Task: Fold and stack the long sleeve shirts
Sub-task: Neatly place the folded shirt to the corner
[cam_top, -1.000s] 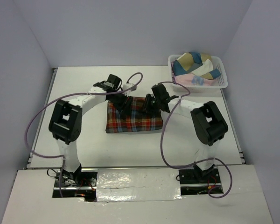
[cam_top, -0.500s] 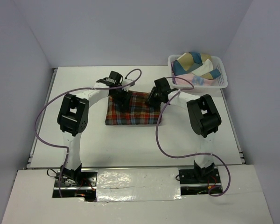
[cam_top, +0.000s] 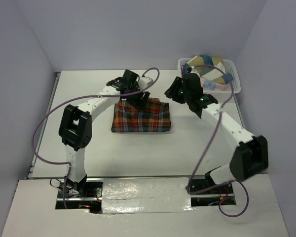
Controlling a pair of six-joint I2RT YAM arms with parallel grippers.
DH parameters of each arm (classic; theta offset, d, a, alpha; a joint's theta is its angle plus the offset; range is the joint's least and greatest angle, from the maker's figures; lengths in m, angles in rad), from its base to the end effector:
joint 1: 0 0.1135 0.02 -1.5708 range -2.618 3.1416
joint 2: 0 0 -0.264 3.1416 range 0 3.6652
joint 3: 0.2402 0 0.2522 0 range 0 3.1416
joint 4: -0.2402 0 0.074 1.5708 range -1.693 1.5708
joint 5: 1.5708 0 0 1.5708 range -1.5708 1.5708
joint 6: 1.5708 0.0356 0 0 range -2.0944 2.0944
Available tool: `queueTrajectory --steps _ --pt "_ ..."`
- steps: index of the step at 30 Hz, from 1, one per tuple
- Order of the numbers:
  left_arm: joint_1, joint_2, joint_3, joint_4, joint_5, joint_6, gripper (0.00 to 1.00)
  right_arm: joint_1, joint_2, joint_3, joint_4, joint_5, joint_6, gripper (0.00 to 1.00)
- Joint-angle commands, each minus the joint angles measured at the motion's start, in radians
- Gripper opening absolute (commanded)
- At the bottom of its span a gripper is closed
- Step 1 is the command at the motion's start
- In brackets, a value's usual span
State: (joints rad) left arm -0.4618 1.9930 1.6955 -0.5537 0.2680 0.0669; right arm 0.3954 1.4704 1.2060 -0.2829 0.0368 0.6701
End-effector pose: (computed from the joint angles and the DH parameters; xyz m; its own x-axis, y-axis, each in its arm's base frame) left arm 0.3999 -0.2096 0.2584 -0.6326 0.3869 -0.6709 0.6296 0.7614 -0.1547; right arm 0.3136 0.1295 0.3130 -0.5974 0.4232 -0.6812 0.0193 0.8568 0.5153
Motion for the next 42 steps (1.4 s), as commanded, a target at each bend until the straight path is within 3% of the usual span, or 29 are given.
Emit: queueTrajectory --steps 1,10,15,20,27,34,39,42 --pt "-0.052 0.02 -0.094 -0.06 -0.059 -0.041 0.65 -0.003 -0.128 -0.123 -0.053 0.077 -0.02 0.51" --pt "-0.098 0.174 -0.019 -0.087 -0.242 -0.052 0.68 -0.001 -0.364 -0.312 -0.107 0.11 0.011 0.51" --pt "-0.003 0.184 -0.06 -0.04 -0.262 -0.024 0.68 -0.003 -0.436 -0.304 -0.139 0.15 -0.001 0.52" --pt "0.139 0.246 0.082 -0.083 -0.293 0.043 0.68 -0.001 -0.437 -0.275 -0.148 0.167 -0.029 0.53" --pt "0.198 0.323 0.206 -0.011 -0.34 0.36 0.69 -0.001 -0.41 -0.237 -0.174 0.187 -0.07 0.53" --pt "0.27 0.418 0.309 0.087 -0.366 0.56 0.7 -0.003 -0.401 -0.207 -0.193 0.204 -0.101 0.54" --pt "0.279 0.415 0.26 0.273 -0.357 0.74 0.72 -0.003 -0.389 -0.197 -0.203 0.216 -0.113 0.54" --pt "0.287 0.444 0.308 0.281 -0.317 0.812 0.71 -0.003 -0.378 -0.186 -0.208 0.219 -0.122 0.54"
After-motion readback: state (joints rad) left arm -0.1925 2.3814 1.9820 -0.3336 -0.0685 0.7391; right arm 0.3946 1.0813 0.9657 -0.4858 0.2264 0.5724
